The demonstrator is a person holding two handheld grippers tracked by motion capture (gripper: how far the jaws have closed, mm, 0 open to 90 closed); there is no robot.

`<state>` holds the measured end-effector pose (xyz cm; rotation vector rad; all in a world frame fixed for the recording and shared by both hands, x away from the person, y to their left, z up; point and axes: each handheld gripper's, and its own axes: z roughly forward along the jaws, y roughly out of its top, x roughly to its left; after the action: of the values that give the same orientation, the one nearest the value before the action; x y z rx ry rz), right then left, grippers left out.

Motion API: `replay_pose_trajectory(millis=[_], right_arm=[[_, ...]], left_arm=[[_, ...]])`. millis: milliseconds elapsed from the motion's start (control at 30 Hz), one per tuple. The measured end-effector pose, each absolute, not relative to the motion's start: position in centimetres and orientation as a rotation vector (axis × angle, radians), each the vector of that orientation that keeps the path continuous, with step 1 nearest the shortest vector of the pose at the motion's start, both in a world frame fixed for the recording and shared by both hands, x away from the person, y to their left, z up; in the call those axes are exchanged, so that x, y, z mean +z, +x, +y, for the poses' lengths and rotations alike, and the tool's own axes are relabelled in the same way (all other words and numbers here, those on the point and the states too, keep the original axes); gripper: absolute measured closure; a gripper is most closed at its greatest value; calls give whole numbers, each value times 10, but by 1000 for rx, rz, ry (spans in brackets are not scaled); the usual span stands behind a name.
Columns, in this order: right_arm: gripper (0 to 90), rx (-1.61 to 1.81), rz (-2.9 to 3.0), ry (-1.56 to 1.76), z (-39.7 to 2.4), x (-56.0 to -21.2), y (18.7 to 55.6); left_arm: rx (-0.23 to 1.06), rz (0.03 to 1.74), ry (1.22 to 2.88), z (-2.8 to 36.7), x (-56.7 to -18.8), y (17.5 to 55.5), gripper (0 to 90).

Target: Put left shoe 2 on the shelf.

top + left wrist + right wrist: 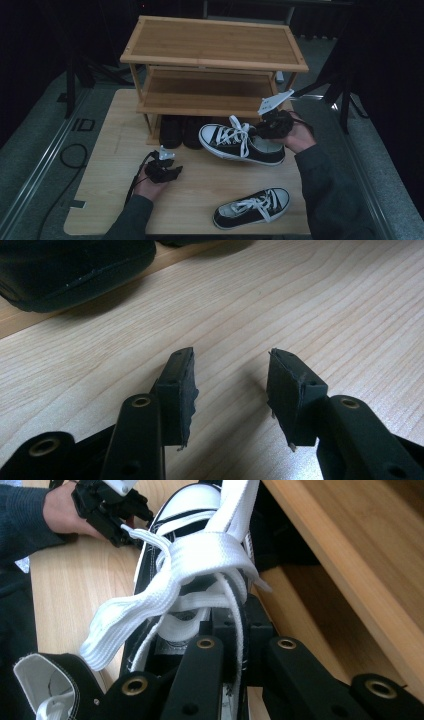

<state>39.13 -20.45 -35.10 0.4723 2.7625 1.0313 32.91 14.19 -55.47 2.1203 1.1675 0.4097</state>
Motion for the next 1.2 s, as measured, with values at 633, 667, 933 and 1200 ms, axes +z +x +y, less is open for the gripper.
replay_pose_trajectory(millis=[633, 667, 933, 1200], right_arm=[[886, 1124, 2675, 458, -205, -317, 395], [886, 1124, 2670, 457, -204, -315, 396], [886, 1163, 2597, 506, -205, -306, 401], [886, 1214, 2506, 624, -205, -303, 412]], left_arm=[[403, 1166, 2112, 142, -555, 329, 541], [404, 1165, 2113, 142, -555, 330, 541], [399, 1167, 2111, 142, -555, 330, 542], [402, 1165, 2113, 142, -555, 330, 542]])
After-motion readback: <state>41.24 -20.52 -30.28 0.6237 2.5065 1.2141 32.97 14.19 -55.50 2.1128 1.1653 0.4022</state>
